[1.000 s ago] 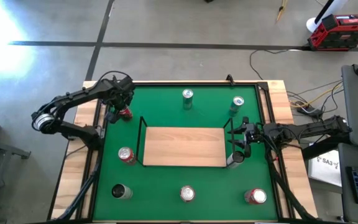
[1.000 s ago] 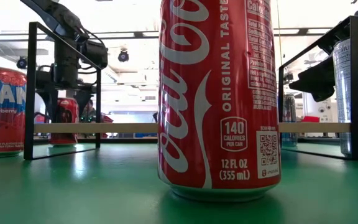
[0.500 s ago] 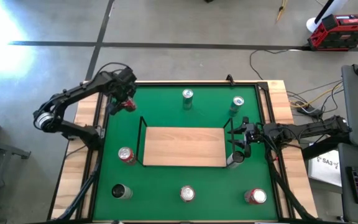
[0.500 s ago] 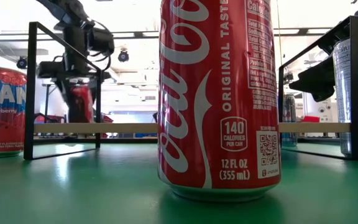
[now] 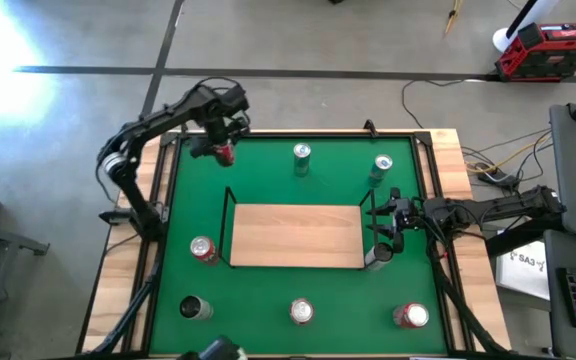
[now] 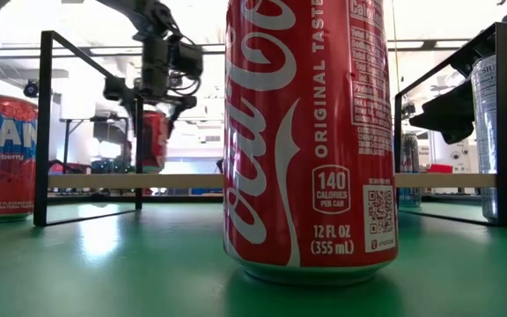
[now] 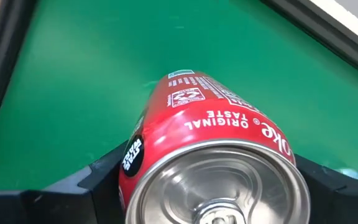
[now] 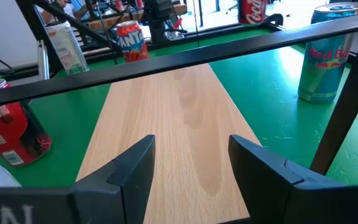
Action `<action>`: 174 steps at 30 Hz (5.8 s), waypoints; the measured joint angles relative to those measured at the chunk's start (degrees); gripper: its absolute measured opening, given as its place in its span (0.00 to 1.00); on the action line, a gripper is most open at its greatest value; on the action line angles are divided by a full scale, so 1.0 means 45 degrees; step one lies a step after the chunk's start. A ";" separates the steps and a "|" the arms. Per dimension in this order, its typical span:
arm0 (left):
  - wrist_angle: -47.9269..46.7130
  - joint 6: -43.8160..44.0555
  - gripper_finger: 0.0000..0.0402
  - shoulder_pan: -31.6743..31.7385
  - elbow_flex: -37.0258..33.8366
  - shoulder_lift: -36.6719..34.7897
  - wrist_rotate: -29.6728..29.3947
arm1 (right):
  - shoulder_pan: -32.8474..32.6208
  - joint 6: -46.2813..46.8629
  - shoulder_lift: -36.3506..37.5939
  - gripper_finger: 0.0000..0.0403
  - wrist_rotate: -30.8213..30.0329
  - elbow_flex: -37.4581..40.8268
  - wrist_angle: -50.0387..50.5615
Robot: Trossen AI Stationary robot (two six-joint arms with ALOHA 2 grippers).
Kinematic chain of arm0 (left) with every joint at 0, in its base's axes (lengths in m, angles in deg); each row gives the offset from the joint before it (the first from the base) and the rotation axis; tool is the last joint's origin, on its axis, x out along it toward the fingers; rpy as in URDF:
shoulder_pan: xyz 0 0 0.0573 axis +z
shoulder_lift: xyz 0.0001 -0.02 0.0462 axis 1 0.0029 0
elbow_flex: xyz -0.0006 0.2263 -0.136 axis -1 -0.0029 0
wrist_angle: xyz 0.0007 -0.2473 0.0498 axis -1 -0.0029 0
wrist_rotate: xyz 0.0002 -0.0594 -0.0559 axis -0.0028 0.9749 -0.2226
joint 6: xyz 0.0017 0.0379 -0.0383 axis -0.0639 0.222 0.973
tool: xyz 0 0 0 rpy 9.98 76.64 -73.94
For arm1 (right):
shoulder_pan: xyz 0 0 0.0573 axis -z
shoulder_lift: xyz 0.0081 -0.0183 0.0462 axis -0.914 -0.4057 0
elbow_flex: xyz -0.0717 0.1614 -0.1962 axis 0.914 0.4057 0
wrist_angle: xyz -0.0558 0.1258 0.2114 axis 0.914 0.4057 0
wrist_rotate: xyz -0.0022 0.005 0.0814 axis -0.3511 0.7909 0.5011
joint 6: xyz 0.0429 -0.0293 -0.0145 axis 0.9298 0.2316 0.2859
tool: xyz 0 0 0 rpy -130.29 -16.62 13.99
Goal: Place canned beverage on shelf
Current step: Put the top red soda can on the shelf, then put the left blue soda can on the shelf
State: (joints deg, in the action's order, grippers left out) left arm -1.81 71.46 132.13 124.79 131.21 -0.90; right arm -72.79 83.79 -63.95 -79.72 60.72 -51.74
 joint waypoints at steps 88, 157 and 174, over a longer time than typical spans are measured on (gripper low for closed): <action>0.1822 0.1727 0.72 -0.8439 -0.1906 -0.0639 0.0883 | -0.0003 -0.0002 -0.0076 0.49 0.0745 -0.0001 0.0065; 0.1286 -0.4245 0.98 -0.5272 0.8363 0.7058 -0.2878 | -0.0003 -0.0005 -0.0081 0.49 0.0668 -0.0001 0.0082; 0.2233 -0.5371 0.92 -0.4919 0.8479 0.7257 -0.3113 | -0.0003 -0.0003 -0.0081 0.49 0.0665 -0.0001 0.0083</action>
State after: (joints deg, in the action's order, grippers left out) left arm 8.24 47.29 109.99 162.95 163.87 -14.91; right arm -72.81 83.78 -64.31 -76.73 60.72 -51.37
